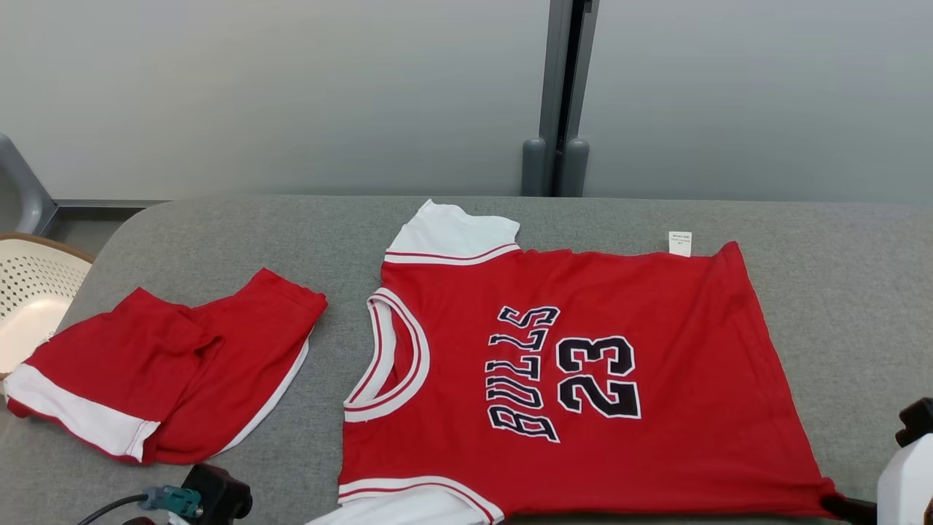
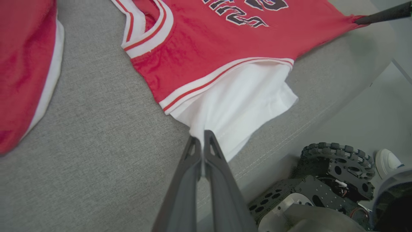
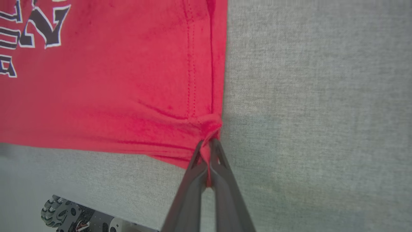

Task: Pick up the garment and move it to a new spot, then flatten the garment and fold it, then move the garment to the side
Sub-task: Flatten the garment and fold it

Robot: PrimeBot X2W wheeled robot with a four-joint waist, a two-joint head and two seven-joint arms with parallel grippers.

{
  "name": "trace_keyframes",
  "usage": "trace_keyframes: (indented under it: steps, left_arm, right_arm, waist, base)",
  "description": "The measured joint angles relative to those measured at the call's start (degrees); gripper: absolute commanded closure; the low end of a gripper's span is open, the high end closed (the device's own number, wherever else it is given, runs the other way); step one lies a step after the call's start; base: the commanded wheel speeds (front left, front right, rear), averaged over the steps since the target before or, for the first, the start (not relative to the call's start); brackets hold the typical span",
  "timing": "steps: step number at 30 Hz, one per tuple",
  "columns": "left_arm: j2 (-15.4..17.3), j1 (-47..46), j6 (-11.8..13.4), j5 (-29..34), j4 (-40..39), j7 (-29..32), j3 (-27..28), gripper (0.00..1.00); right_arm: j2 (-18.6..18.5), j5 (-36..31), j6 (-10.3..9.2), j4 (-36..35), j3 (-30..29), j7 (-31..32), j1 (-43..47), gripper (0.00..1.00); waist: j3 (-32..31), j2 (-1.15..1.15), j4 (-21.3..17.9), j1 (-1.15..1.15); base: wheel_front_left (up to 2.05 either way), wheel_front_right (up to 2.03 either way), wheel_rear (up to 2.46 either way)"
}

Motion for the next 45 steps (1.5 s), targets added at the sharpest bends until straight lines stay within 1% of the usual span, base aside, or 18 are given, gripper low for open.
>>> trace_keyframes:
  steps: [4,7,12,18,20,24,27,32,34,37,38,39,40,43,45]
  left_arm:
    - [0.64,-0.2,1.54,0.3,-1.83,0.11,0.9,1.0]
    - [0.8,-1.31,2.74,1.08,-2.14,-0.53,2.03,1.0]
    - [0.9,-4.41,2.81,1.96,-2.48,-0.05,2.97,1.0]
    - [-0.26,-10.19,1.54,3.69,-1.47,1.65,3.14,1.0]
    - [-0.79,-12.52,1.09,5.13,-0.46,2.0,3.1,1.0]
    - [-2.45,-16.91,0.1,6.01,2.49,2.49,3.2,1.0]
    - [-4.23,-20.23,-0.8,6.95,5.34,2.65,2.72,1.0]
    - [-7.14,-24.62,-1.57,9.24,11.21,1.65,1.46,1.0]
    - [-8.64,-26.67,-2.03,9.87,14.84,0.81,0.73,1.0]
    - [-9.33,-27.96,-2.21,10.1,17.0,0.03,0.12,1.0]
    - [-9.81,-28.59,-2.22,10.18,18.16,-0.34,-0.2,0.75]
    - [-10.39,-29.06,-2.23,10.36,19.19,-0.81,-0.38,0.23]
    - [-10.96,-29.56,-2.26,10.58,20.29,-1.57,-0.54,0.0]
    - [-12.63,-30.74,-2.29,11.49,23.4,-3.09,-1.1,0.0]
    - [-13.83,-30.89,-2.12,11.66,25.31,-5.45,-0.55,0.0]
  right_arm:
    - [-0.2,1.13,0.0,-1.99,-2.25,0.35,-0.48,1.0]
    - [-0.54,0.7,0.0,-2.47,-3.22,1.01,-1.62,1.0]
    - [-0.55,-0.43,0.0,-2.53,-5.01,2.85,-4.3,1.0]
    - [0.48,-3.57,0.0,-1.08,-6.78,4.67,-8.86,1.0]
    - [1.25,-5.36,0.0,-0.43,-7.44,4.75,-10.89,1.0]
    - [2.96,-8.81,0.0,1.2,-8.75,5.42,-14.58,1.0]
    - [4.27,-11.17,0.0,2.22,-9.56,5.47,-17.02,1.0]
    - [6.71,-13.89,0.0,3.49,-10.66,5.49,-19.39,1.0]
    - [7.68,-15.35,0.0,3.72,-10.85,5.75,-20.2,1.0]
    - [8.26,-15.9,0.0,3.88,-11.07,5.86,-20.43,1.0]
    - [8.56,-16.18,0.0,3.99,-11.14,5.9,-20.52,1.0]
    - [8.82,-16.41,0.0,4.05,-11.2,5.9,-20.61,0.57]
    - [8.95,-17.09,0.0,3.97,-11.17,5.59,-20.67,0.0]
    - [9.53,-17.81,-0.01,3.67,-11.46,3.87,-20.74,0.0]
    - [9.91,-18.12,-0.01,3.67,-11.92,2.37,-20.73,0.0]
  waist:
    - [0.36,0.0,-0.32,0.0]
    - [0.59,0.0,-0.38,0.0]
    - [1.22,0.0,-0.26,0.0]
    - [3.46,0.0,-0.09,0.0]
    - [4.52,0.0,-0.1,0.0]
    - [6.99,0.0,-0.21,0.0]
    - [9.01,0.0,-0.35,0.0]
    - [11.94,0.0,-0.71,0.0]
    - [13.32,0.0,-1.03,0.0]
    - [14.07,0.0,-1.26,0.0]
    - [14.41,0.0,-1.37,0.0]
    - [14.68,0.0,-1.47,0.0]
    - [14.95,0.0,-1.55,0.0]
    - [15.5,0.0,-1.67,0.0]
    - [15.56,0.0,-1.62,0.0]
  base:
    - [0.0,0.0,0.0]
    - [0.0,0.0,0.0]
    - [0.0,0.0,0.0]
    - [0.0,0.0,0.0]
    - [0.0,0.0,0.0]
    - [0.0,0.0,0.0]
    - [0.0,0.0,0.0]
    - [0.0,0.0,0.0]
    - [0.0,0.0,0.0]
    - [0.0,0.0,0.0]
    - [0.0,0.0,0.0]
    - [0.0,0.0,0.0]
    - [0.0,0.0,0.0]
    - [0.0,0.0,0.0]
    - [0.0,0.0,0.0]
